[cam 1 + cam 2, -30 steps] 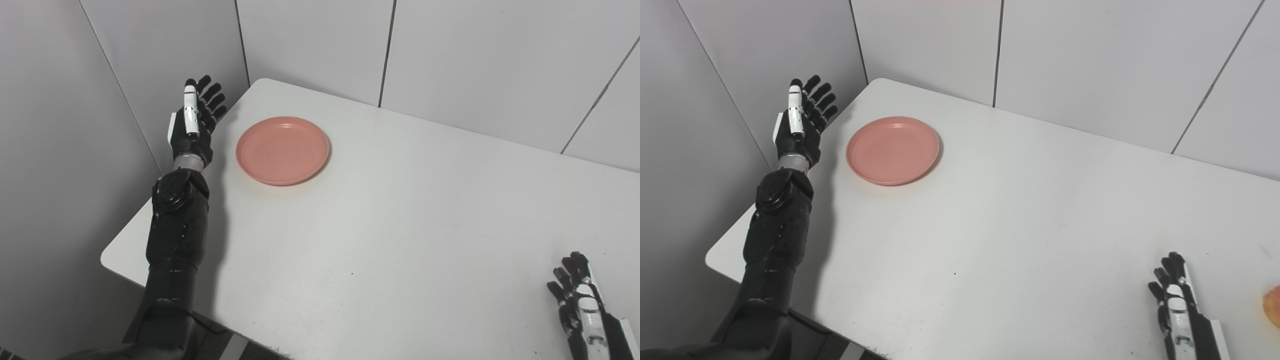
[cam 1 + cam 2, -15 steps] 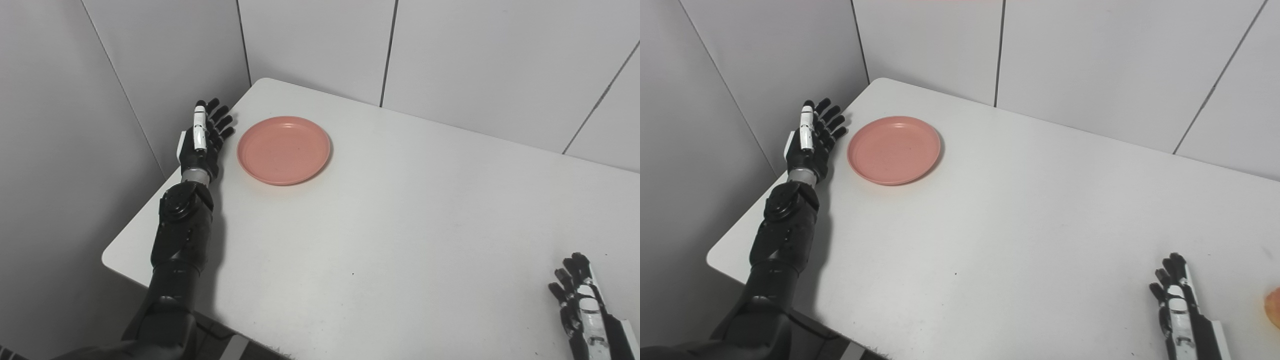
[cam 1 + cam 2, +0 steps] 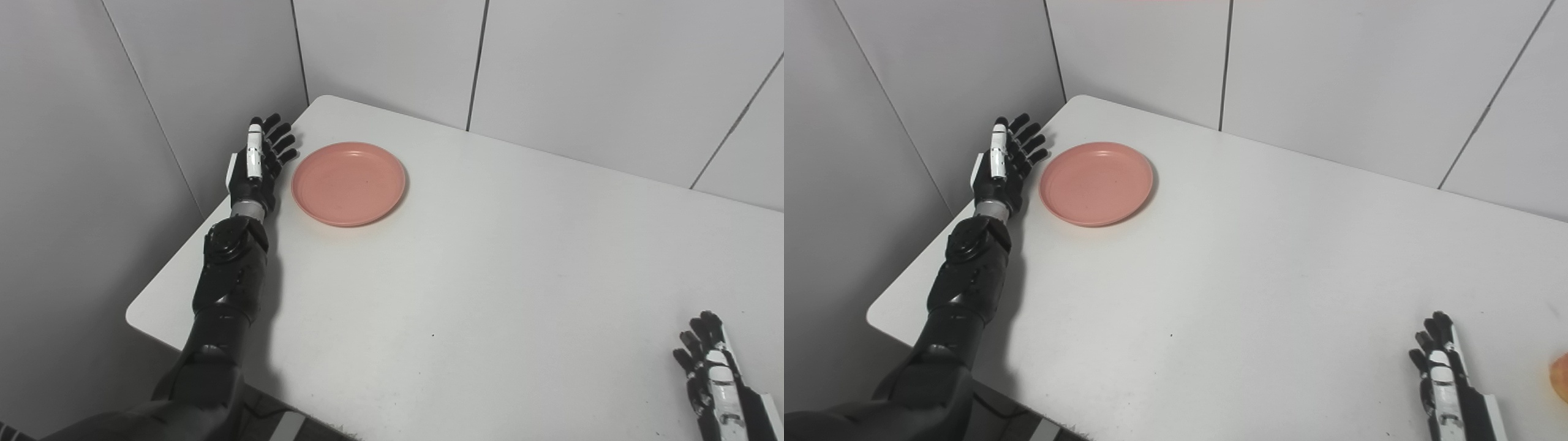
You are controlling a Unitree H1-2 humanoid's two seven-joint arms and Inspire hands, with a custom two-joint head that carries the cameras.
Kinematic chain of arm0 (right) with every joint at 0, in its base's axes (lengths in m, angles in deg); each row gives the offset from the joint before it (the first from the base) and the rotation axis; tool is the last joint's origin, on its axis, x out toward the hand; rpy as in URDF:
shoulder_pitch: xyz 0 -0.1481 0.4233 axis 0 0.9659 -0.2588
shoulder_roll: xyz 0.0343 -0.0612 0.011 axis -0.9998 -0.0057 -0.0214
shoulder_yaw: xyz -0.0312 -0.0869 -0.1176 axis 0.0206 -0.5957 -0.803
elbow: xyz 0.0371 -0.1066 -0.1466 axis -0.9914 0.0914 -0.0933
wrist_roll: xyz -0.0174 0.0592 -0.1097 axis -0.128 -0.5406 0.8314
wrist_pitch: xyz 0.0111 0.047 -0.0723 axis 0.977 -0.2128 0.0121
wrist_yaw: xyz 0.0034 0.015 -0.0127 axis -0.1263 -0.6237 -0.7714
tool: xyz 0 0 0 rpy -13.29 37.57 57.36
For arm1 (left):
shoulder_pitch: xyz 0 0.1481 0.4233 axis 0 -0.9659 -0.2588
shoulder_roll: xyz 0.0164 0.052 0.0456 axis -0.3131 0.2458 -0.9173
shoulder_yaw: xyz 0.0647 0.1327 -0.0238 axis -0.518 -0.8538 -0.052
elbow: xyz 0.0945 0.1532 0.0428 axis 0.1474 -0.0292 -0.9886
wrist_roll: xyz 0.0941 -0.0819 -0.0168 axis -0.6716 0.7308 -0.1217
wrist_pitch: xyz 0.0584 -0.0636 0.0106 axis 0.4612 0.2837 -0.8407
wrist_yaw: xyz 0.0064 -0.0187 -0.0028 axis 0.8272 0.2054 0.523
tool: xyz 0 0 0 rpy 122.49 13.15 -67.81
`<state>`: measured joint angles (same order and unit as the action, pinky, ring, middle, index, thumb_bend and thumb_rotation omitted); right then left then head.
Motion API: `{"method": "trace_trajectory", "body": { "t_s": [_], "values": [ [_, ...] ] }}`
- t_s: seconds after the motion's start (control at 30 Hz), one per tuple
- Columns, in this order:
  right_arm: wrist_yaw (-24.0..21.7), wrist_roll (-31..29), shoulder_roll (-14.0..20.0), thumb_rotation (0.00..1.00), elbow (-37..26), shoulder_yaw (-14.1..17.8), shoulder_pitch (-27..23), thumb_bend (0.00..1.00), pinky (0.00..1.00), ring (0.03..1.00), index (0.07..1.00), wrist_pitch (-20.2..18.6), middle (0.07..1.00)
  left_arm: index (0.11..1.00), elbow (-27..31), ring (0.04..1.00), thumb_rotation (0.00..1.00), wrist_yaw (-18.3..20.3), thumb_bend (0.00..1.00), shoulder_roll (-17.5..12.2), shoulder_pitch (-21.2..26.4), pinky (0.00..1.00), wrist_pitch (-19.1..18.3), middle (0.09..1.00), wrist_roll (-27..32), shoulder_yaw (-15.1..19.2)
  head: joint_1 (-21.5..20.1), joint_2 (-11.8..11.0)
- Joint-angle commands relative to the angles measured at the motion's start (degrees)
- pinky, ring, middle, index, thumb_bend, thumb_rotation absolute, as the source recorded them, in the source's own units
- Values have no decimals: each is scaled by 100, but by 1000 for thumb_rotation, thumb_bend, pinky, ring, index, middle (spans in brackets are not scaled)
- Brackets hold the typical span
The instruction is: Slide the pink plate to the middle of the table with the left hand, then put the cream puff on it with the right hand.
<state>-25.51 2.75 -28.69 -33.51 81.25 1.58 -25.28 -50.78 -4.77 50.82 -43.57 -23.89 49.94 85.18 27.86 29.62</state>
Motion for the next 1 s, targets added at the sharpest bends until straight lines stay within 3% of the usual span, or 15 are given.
{"method": "trace_trajectory", "body": {
  "t_s": [0.0,0.97],
  "values": [
    [18,-2,16,1000,-120,2,78,0,1000,1000,1000,-157,1000,807,-49,820,1000,50,417,2,113,824,-96,820,49,-54,-12,9],
    [18,-13,10,1000,-68,-57,73,0,1000,1000,1000,-72,1000,808,979,827,1000,68,415,818,-335,833,-608,824,82,-629,-330,238]
  ]
}}
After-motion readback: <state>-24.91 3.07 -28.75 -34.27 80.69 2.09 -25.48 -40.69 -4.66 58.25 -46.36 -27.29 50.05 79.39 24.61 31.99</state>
